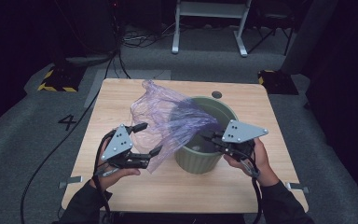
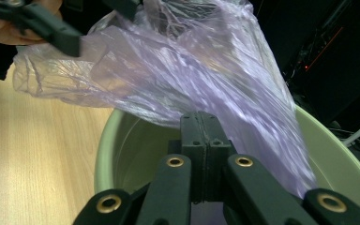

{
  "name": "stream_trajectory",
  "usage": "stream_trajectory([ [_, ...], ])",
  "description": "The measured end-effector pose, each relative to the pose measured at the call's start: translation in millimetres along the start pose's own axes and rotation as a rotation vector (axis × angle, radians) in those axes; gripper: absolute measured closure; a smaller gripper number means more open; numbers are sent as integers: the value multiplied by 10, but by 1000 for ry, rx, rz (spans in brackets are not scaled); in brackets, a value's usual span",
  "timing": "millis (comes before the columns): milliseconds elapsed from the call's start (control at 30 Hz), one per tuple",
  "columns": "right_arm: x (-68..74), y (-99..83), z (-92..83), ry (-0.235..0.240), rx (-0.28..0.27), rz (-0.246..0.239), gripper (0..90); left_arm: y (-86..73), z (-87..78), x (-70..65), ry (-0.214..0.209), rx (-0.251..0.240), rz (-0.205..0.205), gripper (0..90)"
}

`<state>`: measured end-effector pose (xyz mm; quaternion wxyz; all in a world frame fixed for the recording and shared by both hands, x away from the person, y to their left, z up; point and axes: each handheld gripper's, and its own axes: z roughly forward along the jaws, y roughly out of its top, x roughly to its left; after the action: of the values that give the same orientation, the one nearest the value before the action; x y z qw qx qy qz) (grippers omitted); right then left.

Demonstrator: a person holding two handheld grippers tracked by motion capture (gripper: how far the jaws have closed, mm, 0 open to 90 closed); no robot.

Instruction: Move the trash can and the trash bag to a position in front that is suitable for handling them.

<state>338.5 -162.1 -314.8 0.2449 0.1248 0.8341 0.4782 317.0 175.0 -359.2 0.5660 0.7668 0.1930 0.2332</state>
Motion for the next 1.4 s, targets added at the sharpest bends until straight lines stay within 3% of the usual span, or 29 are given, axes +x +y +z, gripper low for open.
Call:
stream_trajectory([
  [67,-11,-11,-19,-5,-5,9,900,-53,-40,8,-41,-2,-2,164],
  [133,-13,-10,-42,-10,-12,11,884,-116,-11,5,-72,37,1,174],
  [200,-13,-2,-64,-13,-16,8,848,-137,15,0,-83,50,2,238],
  [267,-12,11,-79,-20,-19,14,786,-171,107,-31,-98,92,40,344],
  [300,-12,11,-79,-20,-19,14,786,-171,107,-31,-98,92,40,432],
  [367,-15,33,-96,-27,-15,17,682,-191,205,-37,-89,126,75,576],
  [467,-20,56,-109,-38,-2,26,578,-212,272,0,-99,125,81,746],
  [533,-23,59,-115,-33,-3,26,551,-217,285,12,-97,116,79,783],
  [600,-33,62,-125,-41,-7,35,483,-218,296,42,-105,102,76,875],
  [800,-41,101,-63,-35,2,39,398,-149,272,51,-93,61,88,897],
  [1067,-37,207,34,-29,7,24,368,-12,223,12,-85,19,112,898],
  [1133,-17,229,57,-27,12,10,402,26,224,-2,-86,10,118,898],
  [1200,4,243,72,-15,19,-16,521,50,226,-24,-86,2,127,898],
  [1267,18,247,78,2,28,-39,748,71,238,-39,-88,4,132,898],
  [1333,24,237,66,25,22,-55,880,79,239,-46,-89,-3,128,896],
  [1367,27,228,57,29,19,-61,899,89,235,-48,-88,-9,132,881],
  [1400,30,217,47,26,22,-66,900,102,220,-42,-85,-33,117,805],
])
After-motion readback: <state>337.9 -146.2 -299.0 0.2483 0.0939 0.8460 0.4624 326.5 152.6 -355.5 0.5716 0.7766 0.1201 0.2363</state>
